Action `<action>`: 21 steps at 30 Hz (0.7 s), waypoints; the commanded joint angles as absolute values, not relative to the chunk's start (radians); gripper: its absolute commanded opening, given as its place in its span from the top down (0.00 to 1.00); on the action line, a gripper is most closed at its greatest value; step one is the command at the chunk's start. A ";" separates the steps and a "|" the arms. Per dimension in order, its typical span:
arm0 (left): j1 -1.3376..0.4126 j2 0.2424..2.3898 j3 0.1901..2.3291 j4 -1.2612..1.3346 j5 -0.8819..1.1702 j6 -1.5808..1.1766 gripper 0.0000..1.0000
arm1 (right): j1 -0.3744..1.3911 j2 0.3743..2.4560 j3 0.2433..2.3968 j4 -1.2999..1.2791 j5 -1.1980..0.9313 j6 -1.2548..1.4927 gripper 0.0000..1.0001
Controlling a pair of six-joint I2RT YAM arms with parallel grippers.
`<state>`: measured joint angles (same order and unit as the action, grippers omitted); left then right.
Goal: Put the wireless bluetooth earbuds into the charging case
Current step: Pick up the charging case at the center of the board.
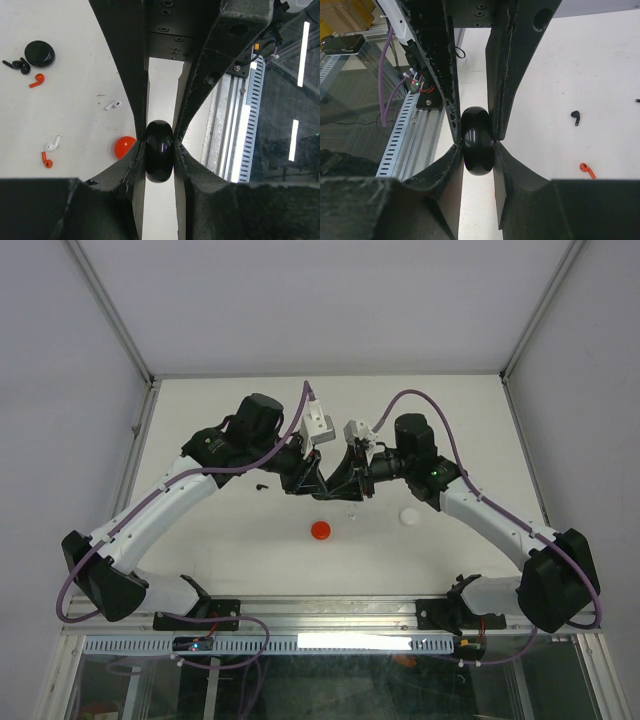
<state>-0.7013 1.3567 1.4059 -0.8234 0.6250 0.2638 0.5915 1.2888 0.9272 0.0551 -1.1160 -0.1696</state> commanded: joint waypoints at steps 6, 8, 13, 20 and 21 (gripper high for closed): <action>-0.708 1.327 1.453 -0.791 0.621 0.305 1.00 | 0.603 1.289 0.979 -0.002 -1.161 -0.205 0.79; -0.709 1.326 1.454 -0.791 0.621 0.305 1.00 | 0.604 1.289 0.978 -0.010 -1.162 -0.208 0.85; -0.708 1.317 1.446 -0.787 0.601 0.299 0.93 | 0.604 1.283 0.966 0.004 -1.135 -0.188 1.00; -0.707 1.177 1.295 -0.586 0.522 0.197 0.72 | 0.578 1.231 0.871 0.217 -1.067 -0.039 1.00; -0.706 1.155 1.265 -0.545 0.516 0.173 0.68 | 0.574 1.223 0.855 0.255 -1.056 -0.012 1.00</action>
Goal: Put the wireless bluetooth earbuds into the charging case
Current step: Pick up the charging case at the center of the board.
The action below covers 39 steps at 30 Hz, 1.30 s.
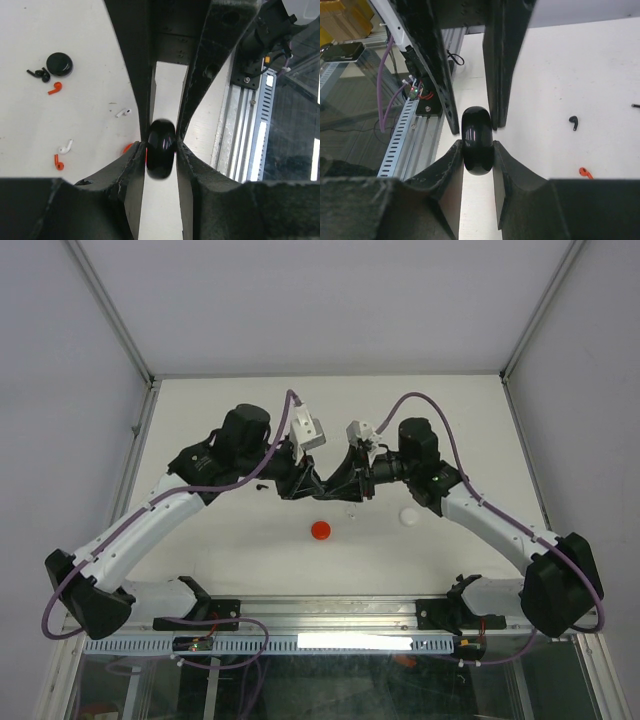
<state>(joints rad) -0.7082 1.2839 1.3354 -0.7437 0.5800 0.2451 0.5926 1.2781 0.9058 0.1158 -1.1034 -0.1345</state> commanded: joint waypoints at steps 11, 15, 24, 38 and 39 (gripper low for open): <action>-0.706 0.969 0.939 -0.129 0.464 -0.068 0.53 | 0.564 1.169 0.694 0.604 -0.968 0.234 1.00; -0.705 0.966 0.882 -0.055 0.467 -0.109 0.53 | 0.563 1.166 0.660 0.716 -0.953 0.299 1.00; -0.671 0.985 0.829 0.086 0.565 -0.195 0.54 | 0.562 1.189 0.629 0.854 -0.965 0.405 1.00; -0.618 1.012 0.767 0.212 0.694 -0.302 0.59 | 0.562 1.223 0.614 0.993 -0.982 0.500 1.00; -0.618 1.014 0.765 0.215 0.696 -0.305 0.59 | 0.563 1.225 0.614 0.994 -0.985 0.499 1.00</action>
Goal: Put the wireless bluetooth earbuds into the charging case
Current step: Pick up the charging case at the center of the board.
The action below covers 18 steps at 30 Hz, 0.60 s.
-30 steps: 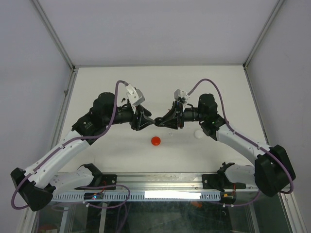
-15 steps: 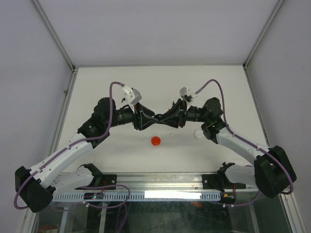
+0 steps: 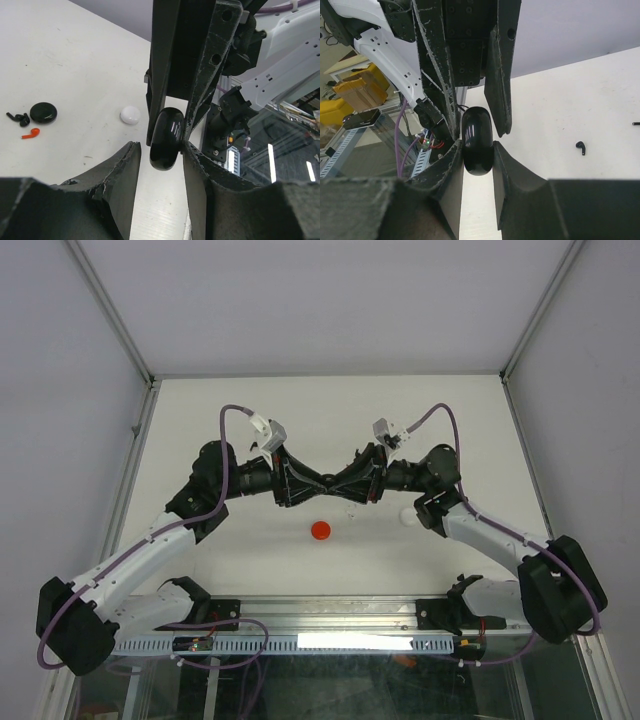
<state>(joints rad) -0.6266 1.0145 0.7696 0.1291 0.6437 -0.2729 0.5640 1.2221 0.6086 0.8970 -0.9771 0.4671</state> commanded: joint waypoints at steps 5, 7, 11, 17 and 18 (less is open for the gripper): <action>-0.618 1.031 0.771 0.234 0.721 -0.325 0.63 | 0.562 1.233 0.608 0.999 -0.993 0.496 1.00; -0.618 1.035 0.769 0.245 0.727 -0.331 0.69 | 0.563 1.236 0.606 1.002 -0.999 0.498 1.00; -0.618 1.041 0.762 0.265 0.747 -0.342 0.82 | 0.564 1.240 0.606 1.002 -1.006 0.497 1.00; -0.618 1.035 0.755 0.275 0.760 -0.330 1.00 | 0.562 1.245 0.609 0.988 -1.015 0.491 0.93; -0.618 1.031 0.753 0.275 0.760 -0.328 1.00 | 0.562 1.245 0.610 0.982 -1.017 0.488 0.88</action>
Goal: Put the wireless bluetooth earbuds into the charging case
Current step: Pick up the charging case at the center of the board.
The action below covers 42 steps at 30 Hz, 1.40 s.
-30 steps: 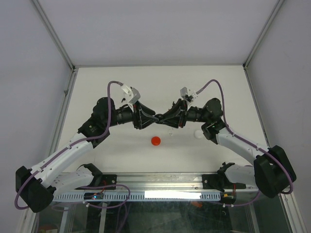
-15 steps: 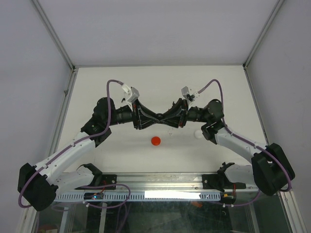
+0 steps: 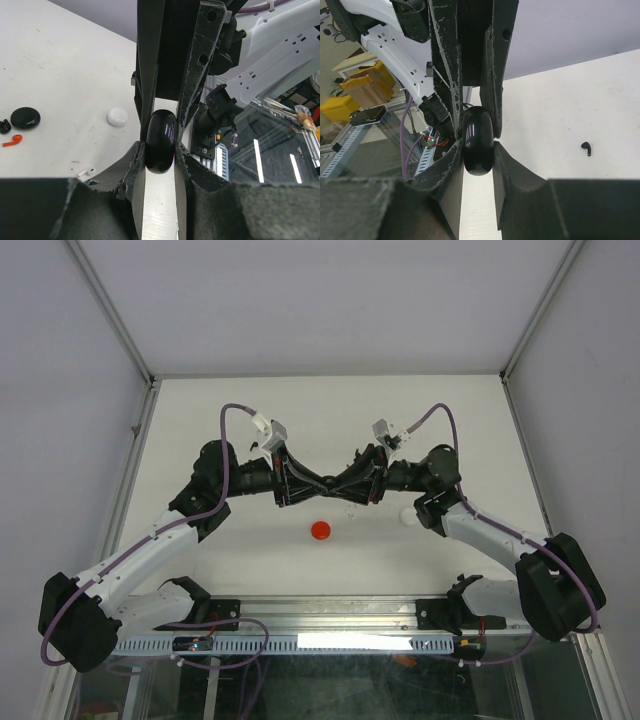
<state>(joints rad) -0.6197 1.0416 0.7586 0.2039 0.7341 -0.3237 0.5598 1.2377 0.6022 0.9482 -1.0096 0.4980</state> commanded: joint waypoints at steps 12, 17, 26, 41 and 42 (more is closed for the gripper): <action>-0.618 1.009 0.743 0.278 0.758 -0.306 1.00 | 0.562 1.237 0.611 0.923 -1.016 0.451 0.59; -0.617 1.010 0.740 0.276 0.759 -0.305 1.00 | 0.563 1.228 0.613 0.923 -1.023 0.451 0.69; -0.618 1.005 0.745 0.266 0.749 -0.316 0.72 | 0.563 1.229 0.614 0.925 -1.042 0.441 1.00; -0.618 1.024 0.734 0.251 0.701 -0.348 0.53 | 0.566 1.236 0.622 0.940 -1.053 0.435 1.00; -0.618 1.025 0.736 0.251 0.688 -0.354 0.53 | 0.565 1.236 0.621 0.940 -1.056 0.433 1.00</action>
<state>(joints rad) -0.6201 1.0271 0.7242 0.2169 0.7284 -0.3325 0.5606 1.2400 0.6006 0.8997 -1.0367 0.4500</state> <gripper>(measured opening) 0.468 0.268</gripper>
